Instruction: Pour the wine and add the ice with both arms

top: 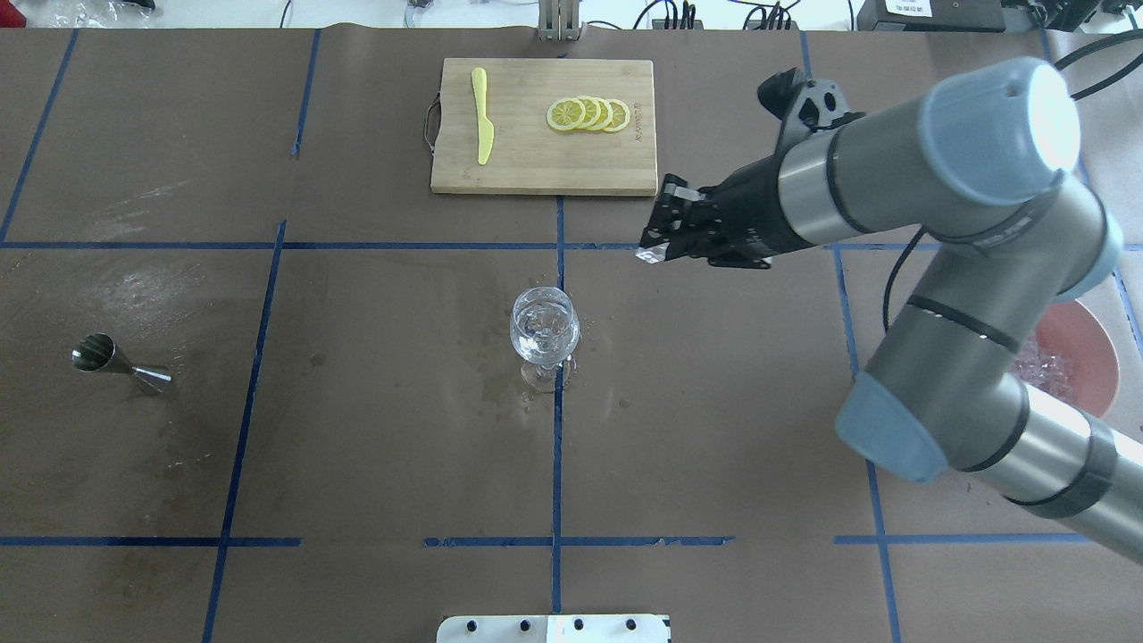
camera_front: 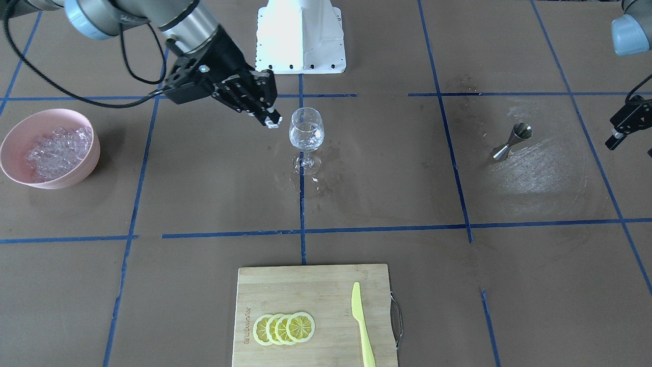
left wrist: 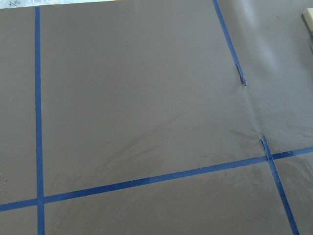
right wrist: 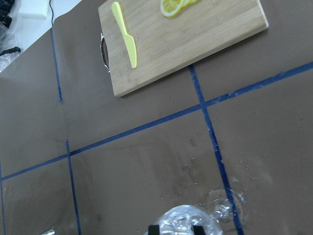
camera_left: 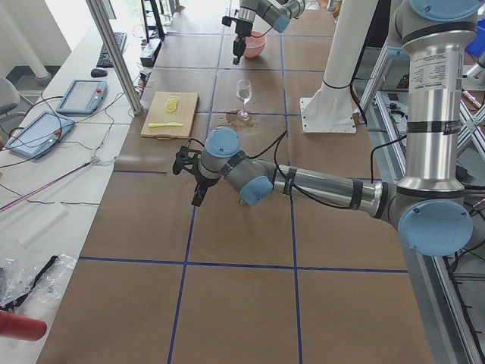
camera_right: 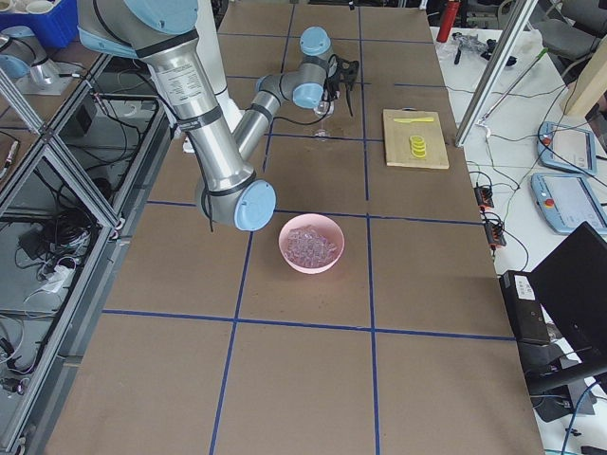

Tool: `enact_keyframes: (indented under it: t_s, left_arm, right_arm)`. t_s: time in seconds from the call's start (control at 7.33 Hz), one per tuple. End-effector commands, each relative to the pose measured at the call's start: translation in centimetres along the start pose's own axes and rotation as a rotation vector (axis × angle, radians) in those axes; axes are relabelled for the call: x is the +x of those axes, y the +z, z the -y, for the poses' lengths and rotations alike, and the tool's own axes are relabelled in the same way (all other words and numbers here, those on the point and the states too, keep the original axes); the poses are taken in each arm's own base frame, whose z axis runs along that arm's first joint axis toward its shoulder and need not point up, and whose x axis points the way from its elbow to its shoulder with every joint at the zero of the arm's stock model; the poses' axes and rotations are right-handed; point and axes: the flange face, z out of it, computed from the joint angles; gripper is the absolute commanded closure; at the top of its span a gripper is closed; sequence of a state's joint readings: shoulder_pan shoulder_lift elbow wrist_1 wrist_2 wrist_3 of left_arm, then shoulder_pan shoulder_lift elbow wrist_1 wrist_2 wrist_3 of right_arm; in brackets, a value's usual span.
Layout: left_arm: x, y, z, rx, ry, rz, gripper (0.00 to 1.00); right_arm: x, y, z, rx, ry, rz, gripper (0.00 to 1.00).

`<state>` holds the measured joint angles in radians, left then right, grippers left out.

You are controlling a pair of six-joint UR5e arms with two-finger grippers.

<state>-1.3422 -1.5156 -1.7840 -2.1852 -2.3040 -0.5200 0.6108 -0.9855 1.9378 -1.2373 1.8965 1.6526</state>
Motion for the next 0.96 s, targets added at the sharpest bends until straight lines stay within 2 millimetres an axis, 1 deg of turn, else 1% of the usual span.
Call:
enact_keyframes:
  t_s: [0.0,0.14,0.41,0.68,0.82]
  left_arm:
    - [0.1,-0.2,0.1,0.005,0.001,-0.001,0.0]
    - [0.2,-0.3,0.1,0.006,0.001,-0.002,0.0]
    - [0.1,-0.2,0.1,0.005,0.0,-0.001,0.0]
    - [0.2,-0.3,0.1,0.006,0.001,-0.002,0.0]
    - [0.3,-0.3,0.1,0.008,0.003,-0.003,0.0]
  right_arm:
    - [-3.0,1.6,-2.7,0.024,0.02,0.0,1.0]
    - [-3.0,1.6,-3.0,0.02,0.019,0.001,1.0]
    - [-2.2,2.3,-4.0,0.002,0.016,-0.013,1.0]
    - [-2.2,2.4,-4.3,-0.004,0.014,-0.013,1.0]
    - [-2.1,2.5,-4.3,-0.004,0.013,-0.015,0.87]
